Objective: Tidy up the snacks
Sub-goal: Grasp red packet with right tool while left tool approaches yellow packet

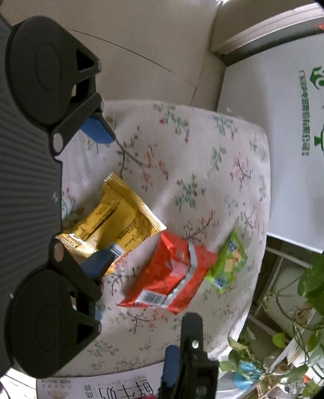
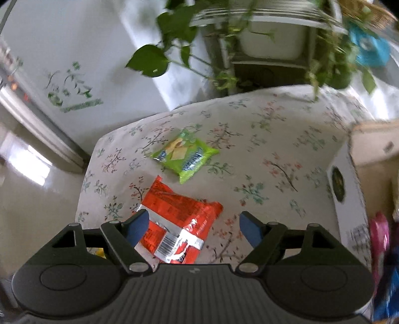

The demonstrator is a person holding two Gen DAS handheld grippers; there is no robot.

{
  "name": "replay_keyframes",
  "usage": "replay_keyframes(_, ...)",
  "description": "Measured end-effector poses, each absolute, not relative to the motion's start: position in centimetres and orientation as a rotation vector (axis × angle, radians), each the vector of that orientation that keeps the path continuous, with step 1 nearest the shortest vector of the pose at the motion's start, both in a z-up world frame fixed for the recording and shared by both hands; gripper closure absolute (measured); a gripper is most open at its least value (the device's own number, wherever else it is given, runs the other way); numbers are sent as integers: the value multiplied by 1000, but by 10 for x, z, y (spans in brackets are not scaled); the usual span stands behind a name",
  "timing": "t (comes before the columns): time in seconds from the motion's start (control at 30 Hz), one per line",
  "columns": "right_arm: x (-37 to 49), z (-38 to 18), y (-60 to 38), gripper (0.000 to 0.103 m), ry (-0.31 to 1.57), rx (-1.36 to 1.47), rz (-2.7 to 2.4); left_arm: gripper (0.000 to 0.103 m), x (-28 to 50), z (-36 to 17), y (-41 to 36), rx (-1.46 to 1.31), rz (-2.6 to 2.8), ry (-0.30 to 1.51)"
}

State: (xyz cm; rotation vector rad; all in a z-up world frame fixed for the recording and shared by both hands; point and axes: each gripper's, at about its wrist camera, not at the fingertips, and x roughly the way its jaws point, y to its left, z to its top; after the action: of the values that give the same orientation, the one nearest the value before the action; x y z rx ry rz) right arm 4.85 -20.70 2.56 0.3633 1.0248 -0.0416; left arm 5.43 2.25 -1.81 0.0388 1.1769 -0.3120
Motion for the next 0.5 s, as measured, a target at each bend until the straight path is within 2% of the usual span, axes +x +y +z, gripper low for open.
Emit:
replay_keyframes(0.3,80,9,-182,19,1011,260,98,11,51,-18,30,-27,-338,1209)
replay_keyframes(0.5,87,-3,-170,14,1062,184,142,11,51,-21,20,-8,-340,1216)
